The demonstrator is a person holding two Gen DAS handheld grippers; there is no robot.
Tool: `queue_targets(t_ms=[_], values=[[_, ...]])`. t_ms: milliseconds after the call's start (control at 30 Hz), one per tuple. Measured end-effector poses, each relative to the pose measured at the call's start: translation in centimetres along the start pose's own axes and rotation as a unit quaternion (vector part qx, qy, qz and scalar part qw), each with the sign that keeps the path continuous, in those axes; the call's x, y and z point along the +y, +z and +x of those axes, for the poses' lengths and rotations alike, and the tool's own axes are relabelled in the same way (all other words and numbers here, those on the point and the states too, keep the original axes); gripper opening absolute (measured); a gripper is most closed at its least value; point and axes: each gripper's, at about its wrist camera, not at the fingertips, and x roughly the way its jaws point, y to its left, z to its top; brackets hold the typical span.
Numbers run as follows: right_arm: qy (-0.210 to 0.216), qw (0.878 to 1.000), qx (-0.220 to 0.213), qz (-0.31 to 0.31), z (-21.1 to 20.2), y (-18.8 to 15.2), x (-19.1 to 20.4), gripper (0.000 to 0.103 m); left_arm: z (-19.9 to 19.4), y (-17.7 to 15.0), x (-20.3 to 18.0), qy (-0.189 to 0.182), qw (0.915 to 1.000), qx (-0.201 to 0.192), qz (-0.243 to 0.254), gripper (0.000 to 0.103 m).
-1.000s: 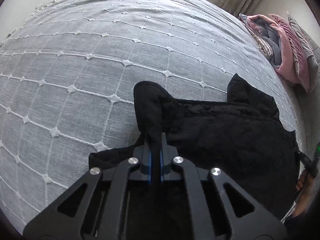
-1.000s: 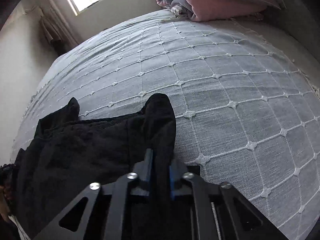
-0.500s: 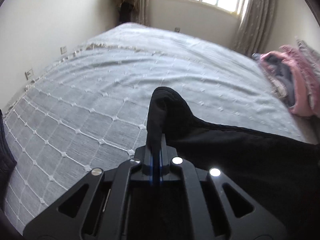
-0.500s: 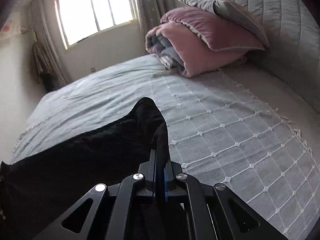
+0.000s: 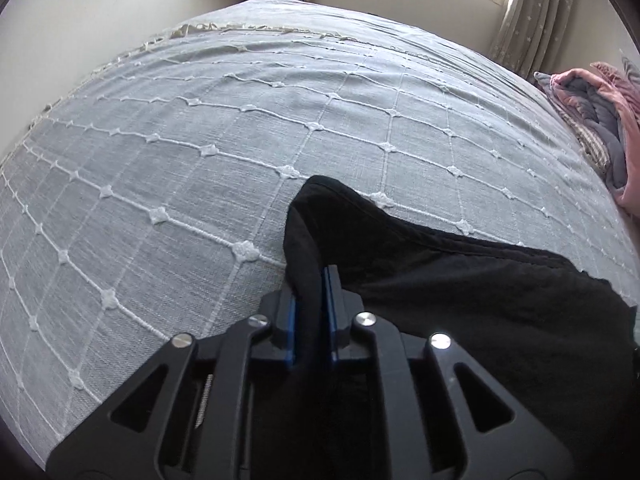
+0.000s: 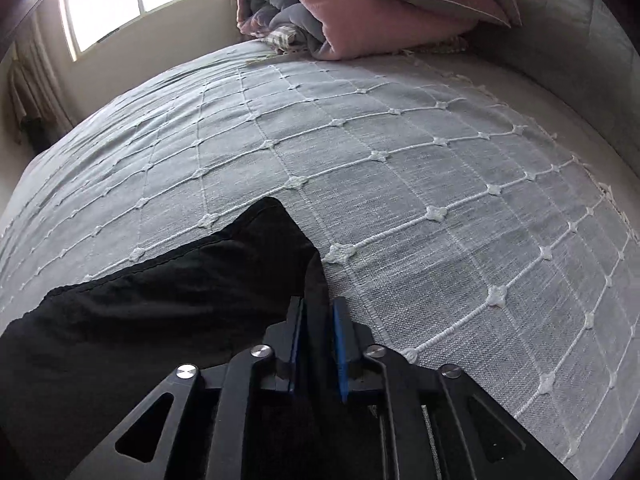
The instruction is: Fold large clothes
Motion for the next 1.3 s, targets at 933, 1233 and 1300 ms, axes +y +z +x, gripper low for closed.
queue_targets(t_ms=[933,1233,1300], values=[[0.065,0.991,-0.020,-0.117,-18.5,-20.7,-5.4,0.018,-16.5,-18.2,10.9,-0.101,0.9932,0.040,-0.041,0.008],[0.097,0.987,-0.024,-0.129,-14.2,-19.9,-6.0,0.017,-14.8,-18.4,10.9,-0.088,0.9938,0.043,-0.053,0.003],[0.096,0.987,-0.024,-0.130,-14.2,-19.9,-6.0,0.017,-14.8,-18.3,10.8,-0.083,0.9944,0.041,-0.051,0.003]])
